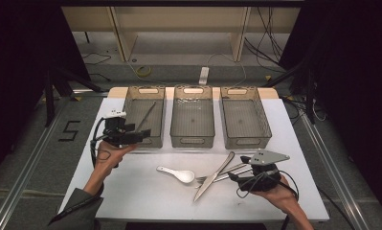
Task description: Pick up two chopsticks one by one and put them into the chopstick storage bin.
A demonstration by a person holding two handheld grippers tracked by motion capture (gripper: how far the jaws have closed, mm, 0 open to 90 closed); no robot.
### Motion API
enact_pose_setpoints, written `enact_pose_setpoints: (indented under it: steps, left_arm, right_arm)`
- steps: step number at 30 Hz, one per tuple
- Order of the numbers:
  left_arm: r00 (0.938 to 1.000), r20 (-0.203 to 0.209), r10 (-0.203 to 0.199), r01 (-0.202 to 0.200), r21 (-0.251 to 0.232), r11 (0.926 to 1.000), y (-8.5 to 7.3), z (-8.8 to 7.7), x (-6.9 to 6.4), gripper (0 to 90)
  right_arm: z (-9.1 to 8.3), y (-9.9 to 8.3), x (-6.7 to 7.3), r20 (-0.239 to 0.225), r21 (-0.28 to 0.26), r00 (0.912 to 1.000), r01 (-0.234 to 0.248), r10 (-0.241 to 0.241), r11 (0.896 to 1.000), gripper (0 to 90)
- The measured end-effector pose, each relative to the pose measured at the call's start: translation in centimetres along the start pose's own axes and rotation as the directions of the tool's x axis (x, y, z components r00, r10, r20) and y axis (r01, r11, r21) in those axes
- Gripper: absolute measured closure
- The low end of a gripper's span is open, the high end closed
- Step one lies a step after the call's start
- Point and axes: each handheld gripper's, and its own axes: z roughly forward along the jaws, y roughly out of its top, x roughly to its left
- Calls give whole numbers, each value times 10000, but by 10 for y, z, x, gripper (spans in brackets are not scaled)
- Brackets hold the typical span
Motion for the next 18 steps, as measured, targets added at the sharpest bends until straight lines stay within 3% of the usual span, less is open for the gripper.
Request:
enact_pose_setpoints:
  steps: [7, 12, 18]
  left_arm:
    - [9976, 402, 562, -552, -261, 9981, -14, -6, -20, 205]
    - [9946, 714, 753, -735, -272, 9969, -21, -9, -30, 194]
    - [9910, 917, 980, -959, -270, 9950, -29, -13, -40, 186]
  right_arm:
    - [8, -2, -14, 718, 343, 9968, -381, 356, 9987, 394]
    - [15, -6, -24, 1057, 693, 9914, -853, 777, 9939, 470]
    - [25, -13, -35, 1353, 1281, 9853, -1215, 1040, 9843, 627]
